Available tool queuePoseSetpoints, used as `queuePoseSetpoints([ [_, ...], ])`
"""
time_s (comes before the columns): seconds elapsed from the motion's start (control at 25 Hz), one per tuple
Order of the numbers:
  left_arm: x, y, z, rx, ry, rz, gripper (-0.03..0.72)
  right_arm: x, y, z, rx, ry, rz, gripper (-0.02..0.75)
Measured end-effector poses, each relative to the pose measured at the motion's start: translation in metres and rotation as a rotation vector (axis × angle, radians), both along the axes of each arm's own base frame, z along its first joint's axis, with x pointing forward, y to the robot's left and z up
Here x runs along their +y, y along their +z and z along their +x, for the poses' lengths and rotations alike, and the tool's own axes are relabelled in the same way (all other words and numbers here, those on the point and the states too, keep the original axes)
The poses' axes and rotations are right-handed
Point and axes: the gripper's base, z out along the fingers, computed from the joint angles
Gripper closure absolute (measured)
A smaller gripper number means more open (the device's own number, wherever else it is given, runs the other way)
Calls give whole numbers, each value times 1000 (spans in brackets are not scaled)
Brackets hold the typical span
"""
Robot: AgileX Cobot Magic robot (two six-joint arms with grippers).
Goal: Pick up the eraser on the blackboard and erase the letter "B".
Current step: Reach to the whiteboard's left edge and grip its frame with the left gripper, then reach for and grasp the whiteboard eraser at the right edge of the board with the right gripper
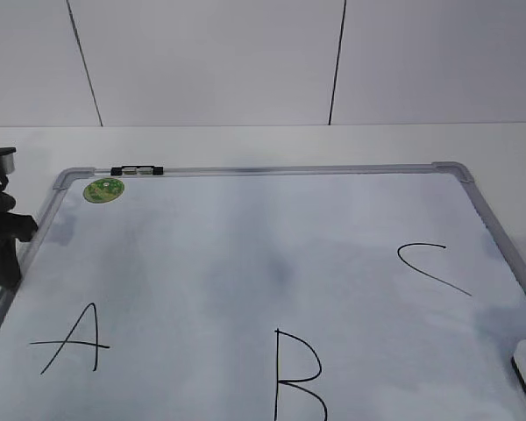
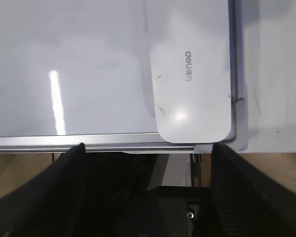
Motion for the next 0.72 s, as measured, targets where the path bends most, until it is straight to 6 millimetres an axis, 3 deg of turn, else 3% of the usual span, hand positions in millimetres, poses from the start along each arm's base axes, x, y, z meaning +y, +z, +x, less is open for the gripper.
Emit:
queuePoseSetpoints([
  [0.44,0,-7,3,16,0,1,470,0,0,0,0,0,0,152],
  [0.72,-2,-7,3,21,14,-13,660,0,0,0,0,0,0,151],
])
